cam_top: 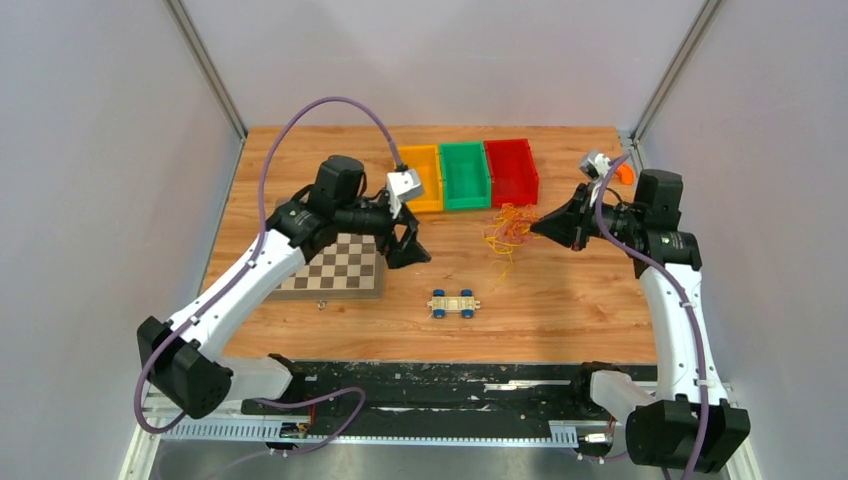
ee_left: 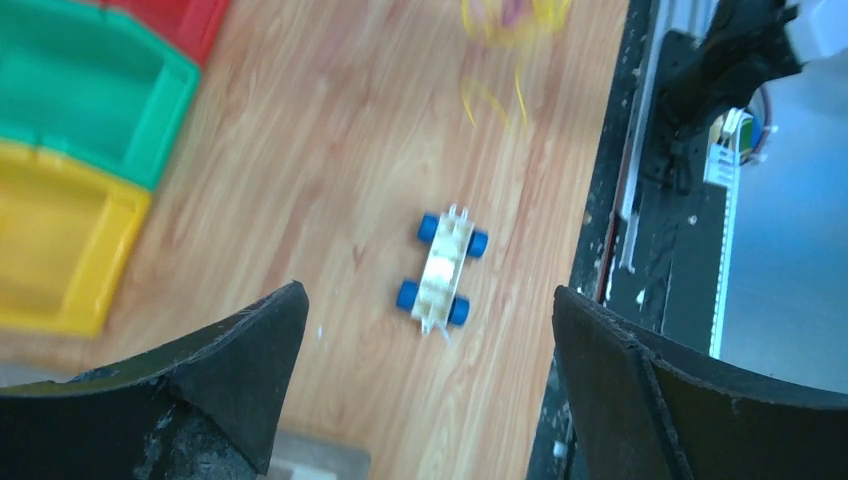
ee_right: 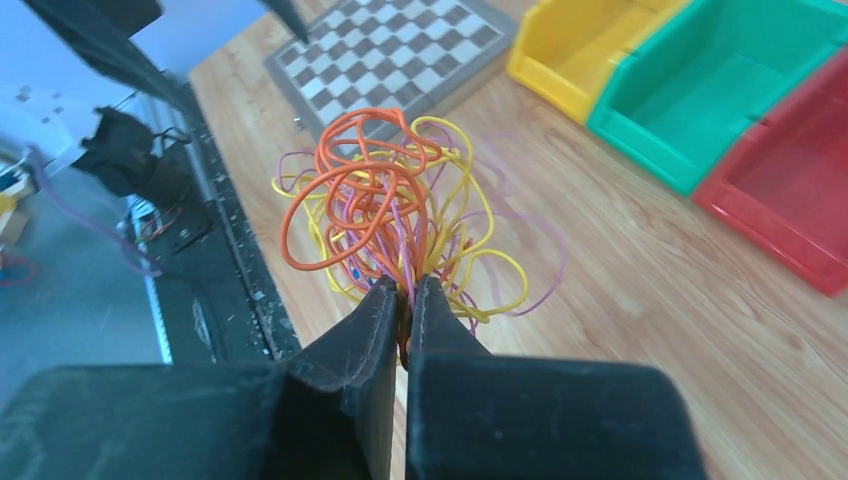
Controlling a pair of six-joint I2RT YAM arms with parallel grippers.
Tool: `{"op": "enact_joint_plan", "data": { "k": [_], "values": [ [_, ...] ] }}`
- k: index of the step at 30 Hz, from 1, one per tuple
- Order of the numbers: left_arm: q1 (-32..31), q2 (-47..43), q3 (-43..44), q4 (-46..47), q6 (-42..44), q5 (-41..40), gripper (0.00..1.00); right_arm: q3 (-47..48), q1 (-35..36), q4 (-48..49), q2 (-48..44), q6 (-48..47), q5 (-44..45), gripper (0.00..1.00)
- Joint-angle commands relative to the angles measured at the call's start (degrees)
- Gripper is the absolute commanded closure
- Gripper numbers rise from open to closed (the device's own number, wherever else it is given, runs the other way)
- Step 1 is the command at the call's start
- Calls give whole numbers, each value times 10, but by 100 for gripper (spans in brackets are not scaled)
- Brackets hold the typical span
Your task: Untangle the cables
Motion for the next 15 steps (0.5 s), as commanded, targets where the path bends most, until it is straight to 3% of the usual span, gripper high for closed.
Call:
{"op": "enact_joint_plan", "data": {
  "k": [1,5,10,12,13,14,15],
  "values": [
    [-60,49,92,100,-41,11,0,-12,31,15,-14,-53,-84,100],
    [-94,157,179,100,-97,41,0,-8,62,16,-1,-72,-86,100],
    [-131,221,194,177,-155,91,0,0,120,16,7,-88,-78,100],
    [-145,234,192,170,-153,101,12,8,122,17,13,-87,-74,99],
    [-149,238,191,162,-154,102,28,13,123,16,15,-84,-69,99],
    [-149,241,189,143,-154,100,38,16,122,15,16,-83,-59,99],
    [-147,239,186,131,-148,95,66,18,122,16,13,-83,-39,100]
  ]
}}
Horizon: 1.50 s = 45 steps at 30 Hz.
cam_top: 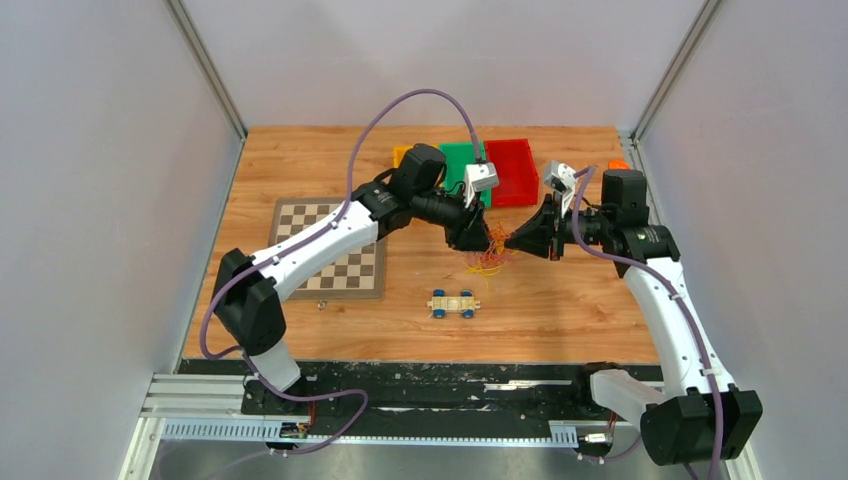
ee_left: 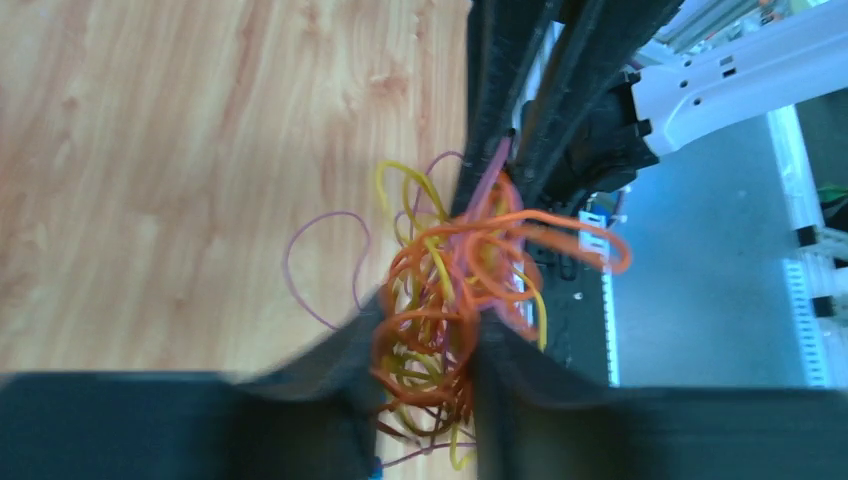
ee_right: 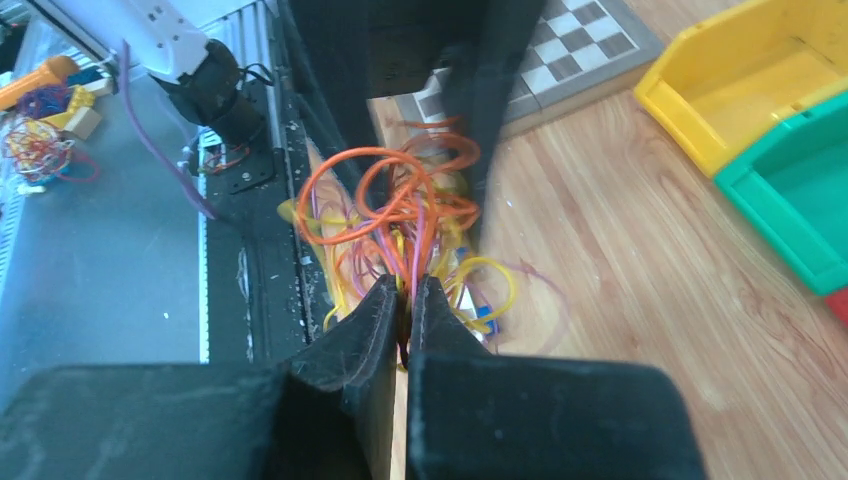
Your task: Untangle the cables
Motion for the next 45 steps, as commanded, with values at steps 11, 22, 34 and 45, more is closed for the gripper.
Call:
{"op": "enact_joint_plan", "data": {
  "k": [11,22,34,45],
  "values": [
    [183,-189,-193,-17,1,-31,100,7,-150,13,-15,-55,216,100],
    [296,-263,-260,-68,62,-43,100,69,-275,11,14,-58,226,100],
    [384,-313,-298,-130,127,56,100,88,-387,-52,79,-101,99,90],
    [230,-281,-203,42,-97,80,100,40,-125,29,21,30,25,0]
  ]
}}
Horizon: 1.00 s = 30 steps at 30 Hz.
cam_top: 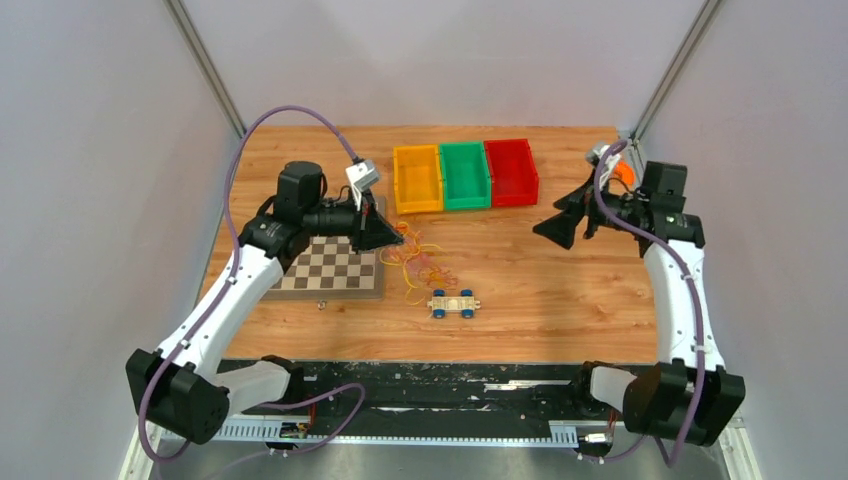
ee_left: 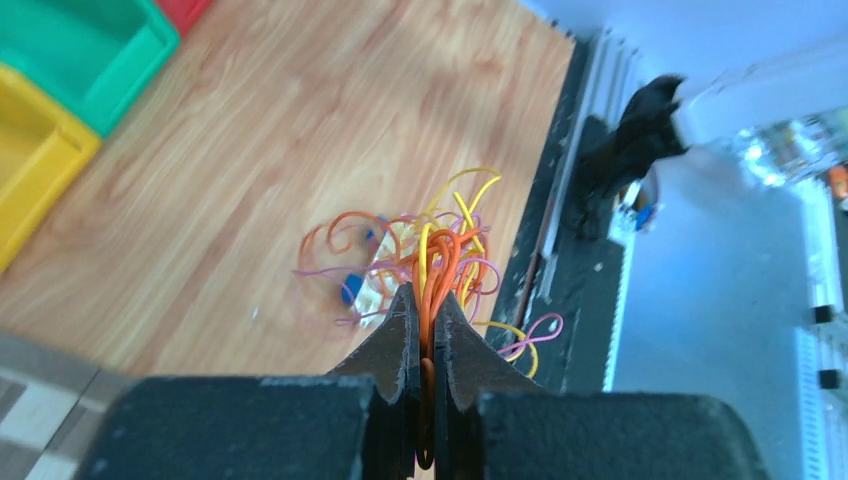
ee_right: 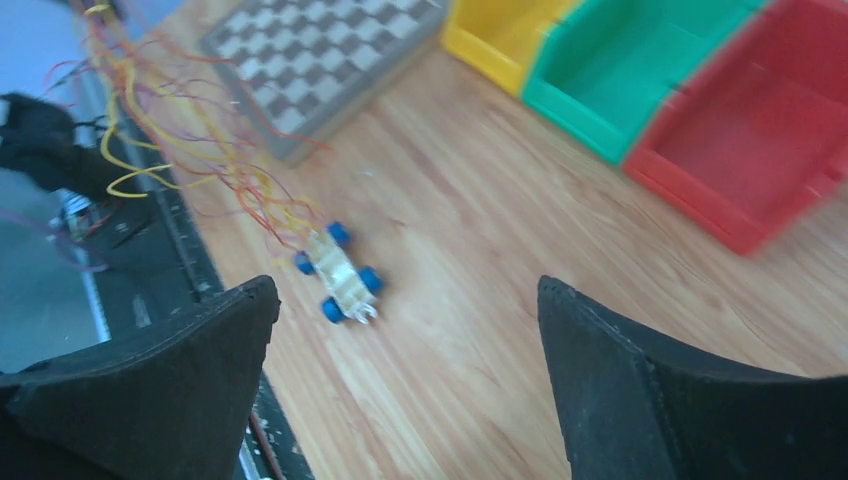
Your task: Untangle the cables
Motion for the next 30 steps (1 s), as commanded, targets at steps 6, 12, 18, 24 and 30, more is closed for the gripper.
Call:
{"op": "enact_joint_plan", "data": {
  "k": [6,12,18,24,30],
  "values": [
    [-51,102,118,251,-309,52,98,-60,208,224,-70,125,-44,0],
    [-68,156,144,356,-423,59,100,-64,269,338,-12,166,60,0],
    [-68,190,177,380,-461,69,100,-76,309,398,30,112,114,0],
    [-68,201,180,449,-554,83,100,-194,336,546,56,114,263,36],
    [-54,165,181,395,-526,100,100,-212,330,526,61,128,388,100]
  ]
}}
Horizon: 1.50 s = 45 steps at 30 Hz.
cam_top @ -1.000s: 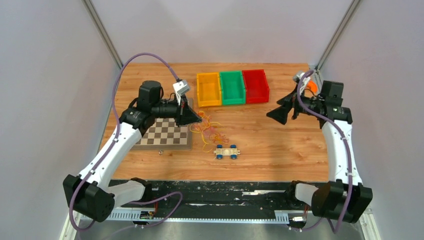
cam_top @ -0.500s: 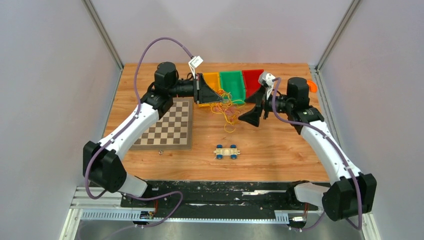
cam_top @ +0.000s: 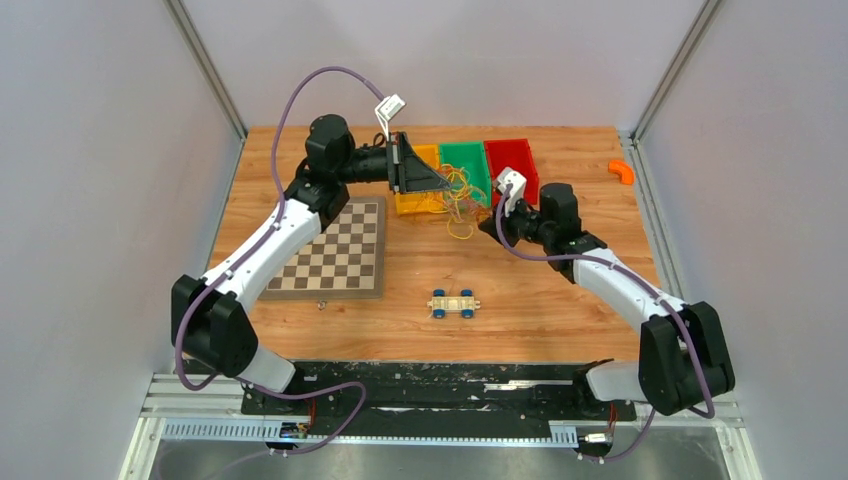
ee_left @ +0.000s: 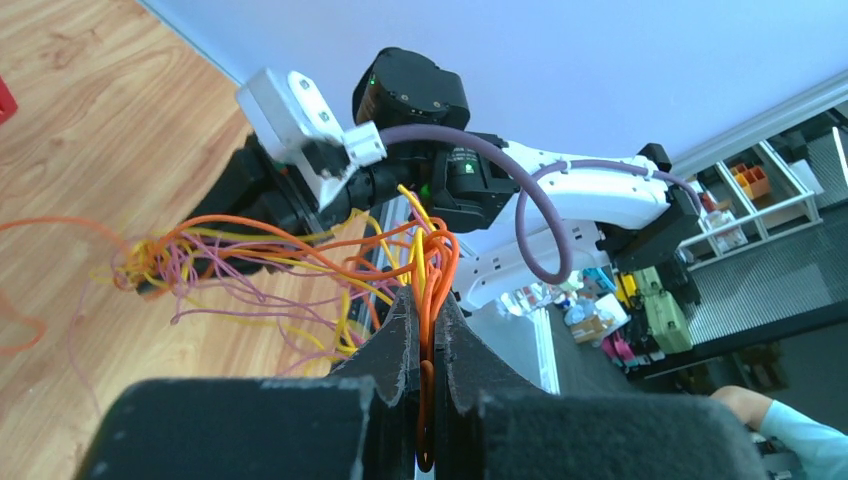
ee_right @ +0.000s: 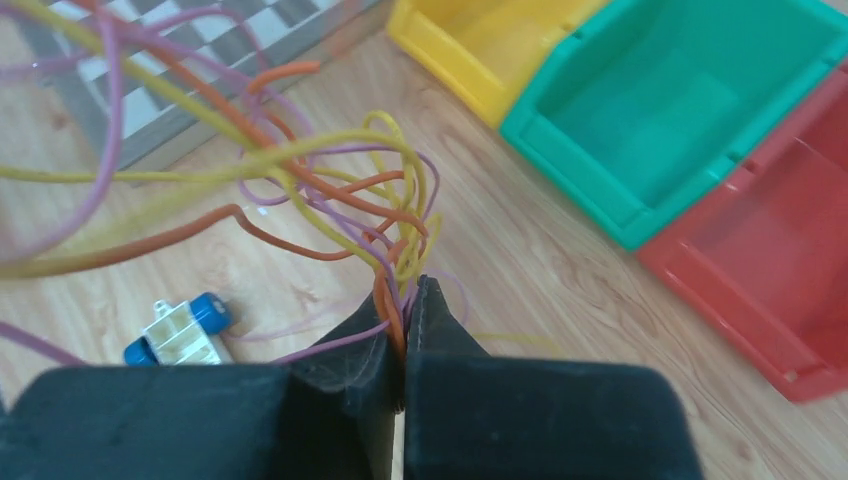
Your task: Untangle the cables
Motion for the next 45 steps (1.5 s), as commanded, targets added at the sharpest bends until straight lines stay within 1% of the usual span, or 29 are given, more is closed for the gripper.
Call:
{"op": "enact_joint_plan", "data": {
  "k": [1,4,6,7,8,9,10,11,12,14,17,20,21,23,27,30,31,33,34,36,38,40,41,42,43,44,45],
  "values": [
    [23,-41,22,-13,-3,31,100,-4,-13,28,-16,4,107,100],
    [51,-73,21,-56,27,33,100,-29,-45,-12,-40,8,99,100],
    [72,-94,29,-139,75,30,100,-46,-75,-34,-60,5,96,100],
    [88,-102,37,-166,117,25,100,-51,-94,-59,-70,2,95,100],
    [96,-117,42,-221,139,21,100,-55,-115,-74,-80,-1,93,100],
    [114,-125,51,-248,188,7,99,-57,-138,-87,-89,-4,88,100],
    [123,-141,53,-300,210,-11,99,-57,-161,-98,-97,-8,81,100],
    [141,-148,54,-322,255,-21,100,-55,-183,-107,-104,-13,75,100],
    [151,-163,55,-369,300,-41,100,-52,-215,-115,-112,-18,65,100],
    [180,-180,53,-430,354,-69,100,-36,-267,-135,-123,-25,52,100],
    [231,-201,43,-493,409,-85,100,-9,-328,-163,-138,-37,31,100],
    [250,-219,29,-569,498,-132,100,16,-383,-185,-144,-53,13,100],
    [251,-232,23,-588,512,-146,100,24,-397,-192,-143,-59,6,100],
    [253,-252,0,-599,573,-209,100,37,-425,-201,-142,-70,-2,100],
    [257,-278,-41,-614,624,-279,100,53,-479,-213,-132,-93,-16,100],
    [258,-283,-59,-625,648,-314,100,61,-515,-218,-121,-113,-23,100],
    [258,-282,-63,-628,660,-342,100,63,-527,-218,-116,-121,-24,100],
    [275,-280,-76,-628,681,-383,100,69,-554,-219,-104,-133,-32,100],
    [290,-278,-83,-627,688,-389,100,73,-567,-220,-98,-138,-38,100],
    [319,-273,-88,-624,700,-387,100,80,-584,-229,-84,-151,-50,100],
    [342,-260,-83,-629,702,-356,100,84,-587,-243,-73,-165,-61,100],
    [347,-254,-75,-635,699,-311,100,83,-588,-256,-67,-176,-78,100],
    [348,-253,-68,-643,700,-260,100,82,-587,-260,-63,-177,-84,100],
    [348,-255,-67,-646,700,-230,100,82,-586,-264,-59,-176,-90,100],
    [348,-257,-66,-643,692,-178,100,83,-584,-275,-53,-179,-97,100],
    [346,-260,-66,-637,684,-151,100,88,-580,-292,-46,-185,-107,100],
    [342,-261,-65,-622,663,-106,100,92,-571,-314,-39,-195,-117,100]
  ]
}}
